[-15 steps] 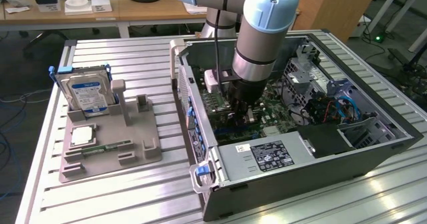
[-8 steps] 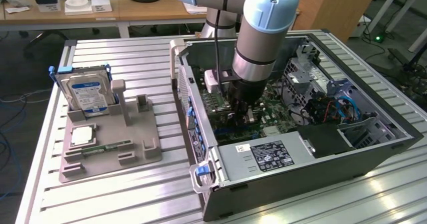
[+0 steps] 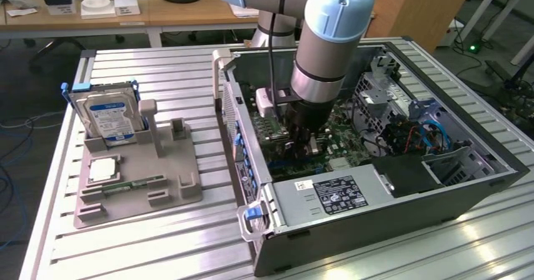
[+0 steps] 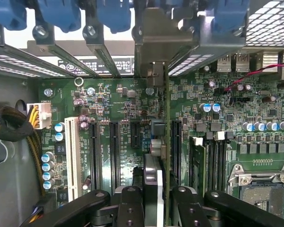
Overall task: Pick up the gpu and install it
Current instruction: 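Insert the gpu into the slot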
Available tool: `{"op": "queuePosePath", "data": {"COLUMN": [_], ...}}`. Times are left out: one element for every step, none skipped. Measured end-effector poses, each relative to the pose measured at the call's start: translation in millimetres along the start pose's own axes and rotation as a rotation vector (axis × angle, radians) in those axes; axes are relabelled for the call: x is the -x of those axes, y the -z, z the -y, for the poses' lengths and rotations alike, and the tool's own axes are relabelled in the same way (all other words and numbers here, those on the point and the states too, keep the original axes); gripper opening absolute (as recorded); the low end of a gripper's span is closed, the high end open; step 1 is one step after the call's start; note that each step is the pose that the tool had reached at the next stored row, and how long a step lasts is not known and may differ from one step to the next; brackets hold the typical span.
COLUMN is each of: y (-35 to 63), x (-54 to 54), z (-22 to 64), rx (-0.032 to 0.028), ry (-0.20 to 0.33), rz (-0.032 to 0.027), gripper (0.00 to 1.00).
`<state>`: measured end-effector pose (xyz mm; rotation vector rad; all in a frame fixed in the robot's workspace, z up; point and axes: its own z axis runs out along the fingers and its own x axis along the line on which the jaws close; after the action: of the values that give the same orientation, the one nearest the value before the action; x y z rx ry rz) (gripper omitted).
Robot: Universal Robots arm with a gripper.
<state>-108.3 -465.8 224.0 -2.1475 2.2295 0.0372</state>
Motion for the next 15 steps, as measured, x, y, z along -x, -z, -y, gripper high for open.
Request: {"op": "queuePosePath", "data": {"y": [-0.8,-1.4,-2.1,-2.7,-3.2,-3.3,-3.4,-3.5,-3.5,-3.5,-3.5,-3.5,-3.5,-3.5,-3.5], "x": [0.0,-0.1,-0.1,-0.2,-0.2,-0.2,-0.2,-0.2,-0.2,-0.2,-0.2,-0.2,-0.1,-0.2,-0.2], "z": [0.0,0.0,0.0,0.0,0.0,0.0,0.0,0.0,0.0,0.0,-0.1,0.0,0.0,0.0,0.0], "rx": [-0.0001,0.0,0.0,-0.0001,0.0,0.0,0.0,-0.0001,-0.0001,-0.0001,-0.0001,-0.0001,-0.0001,-0.0001,-0.0001], "ry": [0.0,0.0,0.0,0.0,0.0,0.0,0.0,0.0,0.0,0.0,0.0,0.0,0.0,0.0,0.0], "rz": [0.0001,0.0,0.0,0.0,-0.0001,-0.0001,0.0,0.0002,0.0002,0.0002,0.0002,0.0002,0.0003,0.0002,0.0002], "gripper": [0.28,0.28,0.28,0.28,0.28,0.28,0.28,0.28,0.28,0.28,0.28,0.28,0.28,0.28,0.28]}}
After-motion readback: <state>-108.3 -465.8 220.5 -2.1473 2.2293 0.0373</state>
